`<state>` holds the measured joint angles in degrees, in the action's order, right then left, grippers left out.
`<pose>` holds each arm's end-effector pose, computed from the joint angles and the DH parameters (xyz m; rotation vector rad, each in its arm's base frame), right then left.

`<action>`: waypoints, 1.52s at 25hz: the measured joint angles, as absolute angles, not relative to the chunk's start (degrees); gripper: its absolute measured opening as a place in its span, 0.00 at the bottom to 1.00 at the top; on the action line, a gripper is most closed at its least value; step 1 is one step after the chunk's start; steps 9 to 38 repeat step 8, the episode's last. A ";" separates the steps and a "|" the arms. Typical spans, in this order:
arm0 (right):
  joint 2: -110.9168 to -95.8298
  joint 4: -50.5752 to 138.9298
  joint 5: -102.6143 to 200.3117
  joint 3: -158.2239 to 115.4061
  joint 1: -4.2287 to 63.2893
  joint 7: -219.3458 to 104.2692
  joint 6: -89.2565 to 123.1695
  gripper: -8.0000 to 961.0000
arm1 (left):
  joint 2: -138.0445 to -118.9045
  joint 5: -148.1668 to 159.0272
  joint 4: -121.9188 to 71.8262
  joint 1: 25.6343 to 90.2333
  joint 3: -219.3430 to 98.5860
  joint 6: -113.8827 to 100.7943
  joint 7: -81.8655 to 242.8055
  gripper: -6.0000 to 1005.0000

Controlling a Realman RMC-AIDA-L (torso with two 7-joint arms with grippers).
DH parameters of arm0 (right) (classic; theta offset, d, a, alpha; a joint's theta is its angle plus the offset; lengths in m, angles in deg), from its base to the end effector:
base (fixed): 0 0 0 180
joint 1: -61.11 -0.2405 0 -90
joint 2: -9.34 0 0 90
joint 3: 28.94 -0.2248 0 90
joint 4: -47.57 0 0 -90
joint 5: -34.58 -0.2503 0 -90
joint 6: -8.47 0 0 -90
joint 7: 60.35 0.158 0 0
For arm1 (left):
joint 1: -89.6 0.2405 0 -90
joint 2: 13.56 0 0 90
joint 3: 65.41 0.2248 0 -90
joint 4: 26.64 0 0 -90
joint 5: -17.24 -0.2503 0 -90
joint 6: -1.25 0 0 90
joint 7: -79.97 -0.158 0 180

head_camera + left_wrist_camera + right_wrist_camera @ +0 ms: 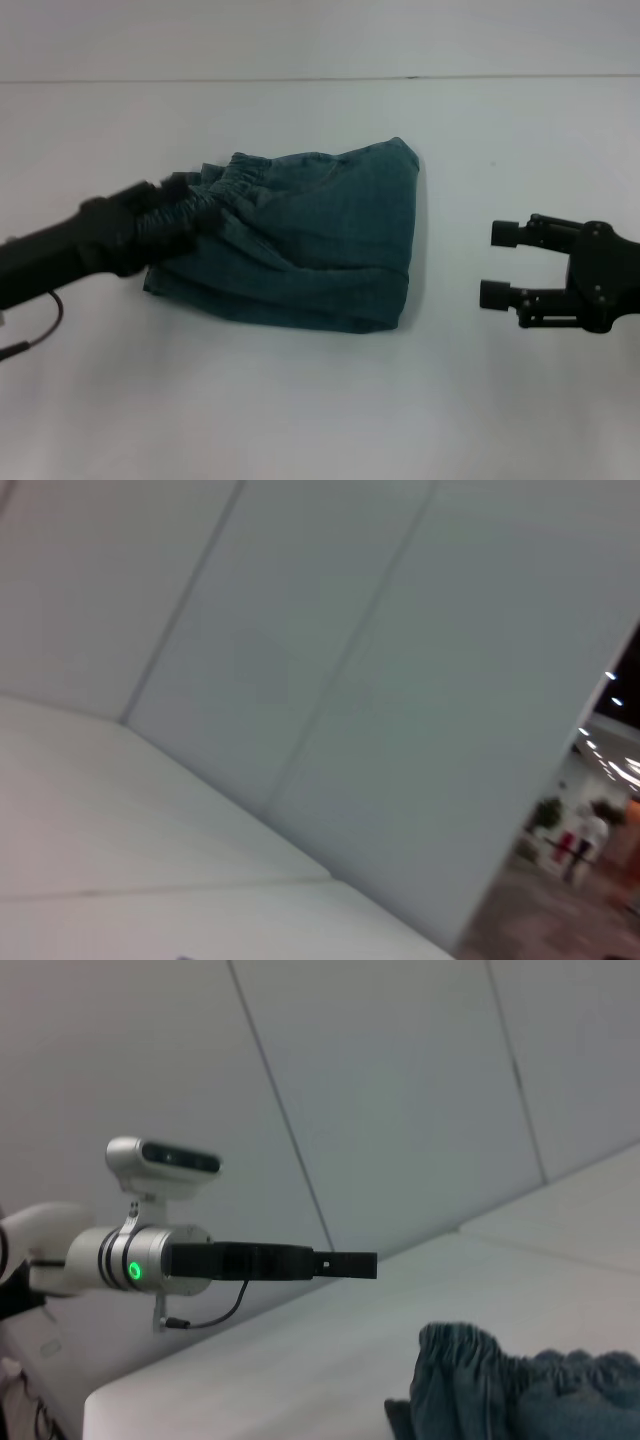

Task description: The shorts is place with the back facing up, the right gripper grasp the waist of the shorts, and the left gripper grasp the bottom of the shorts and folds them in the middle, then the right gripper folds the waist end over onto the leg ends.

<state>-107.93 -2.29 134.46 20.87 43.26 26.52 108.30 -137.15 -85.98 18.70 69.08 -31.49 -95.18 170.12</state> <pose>0.2551 0.3093 0.0461 -2.7446 0.6559 0.8857 -0.2671 0.3189 0.0374 -2.4476 -0.9034 -1.0902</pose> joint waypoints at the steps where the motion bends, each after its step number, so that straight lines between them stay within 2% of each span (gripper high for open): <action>1: -107.99 -2.29 135.03 20.85 43.17 26.52 108.46 0.96 | -137.14 -86.86 18.35 68.91 -31.34 -95.68 169.87 0.88; 8: -108.41 -2.26 135.92 20.81 42.59 26.49 107.89 0.96 | -137.16 -90.68 16.82 67.84 -29.36 -96.74 169.68 0.88; 38: -108.41 -2.26 135.92 20.81 42.59 26.49 107.89 0.96 | -137.16 -90.68 16.82 67.84 -29.36 -96.74 169.68 0.88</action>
